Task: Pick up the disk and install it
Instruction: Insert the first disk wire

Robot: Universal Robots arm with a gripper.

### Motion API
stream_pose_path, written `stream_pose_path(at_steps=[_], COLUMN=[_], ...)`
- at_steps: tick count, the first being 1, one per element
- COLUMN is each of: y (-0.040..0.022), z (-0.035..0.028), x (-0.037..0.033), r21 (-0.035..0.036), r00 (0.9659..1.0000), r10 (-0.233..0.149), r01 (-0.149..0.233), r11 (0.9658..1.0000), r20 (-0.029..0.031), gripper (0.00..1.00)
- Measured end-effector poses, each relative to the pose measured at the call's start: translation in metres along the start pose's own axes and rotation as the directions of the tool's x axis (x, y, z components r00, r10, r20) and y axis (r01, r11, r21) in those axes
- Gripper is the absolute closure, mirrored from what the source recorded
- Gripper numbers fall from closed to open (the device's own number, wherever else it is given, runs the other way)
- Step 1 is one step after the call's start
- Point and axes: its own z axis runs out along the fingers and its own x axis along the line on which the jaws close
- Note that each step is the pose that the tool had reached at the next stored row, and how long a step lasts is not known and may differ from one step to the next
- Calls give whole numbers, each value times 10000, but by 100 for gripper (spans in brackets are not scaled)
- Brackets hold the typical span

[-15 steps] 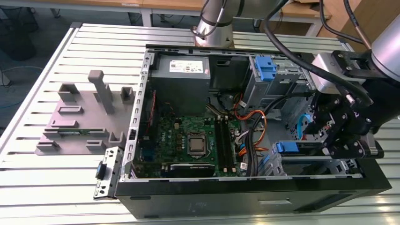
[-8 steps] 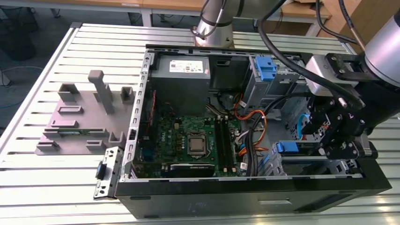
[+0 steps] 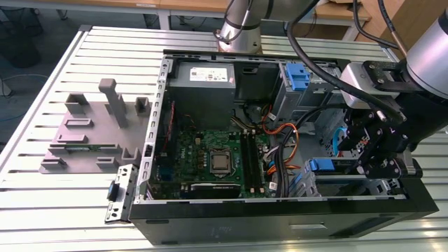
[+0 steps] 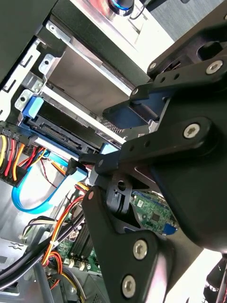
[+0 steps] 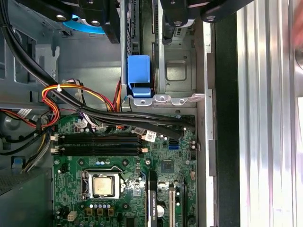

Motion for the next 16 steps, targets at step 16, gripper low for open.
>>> stream_pose_path(at_steps=[16], y=[1], z=[-226], x=[-17], r21=[1], r00=[10000], r10=[0], r01=[0], r11=[10000], r20=[0], gripper=[52])
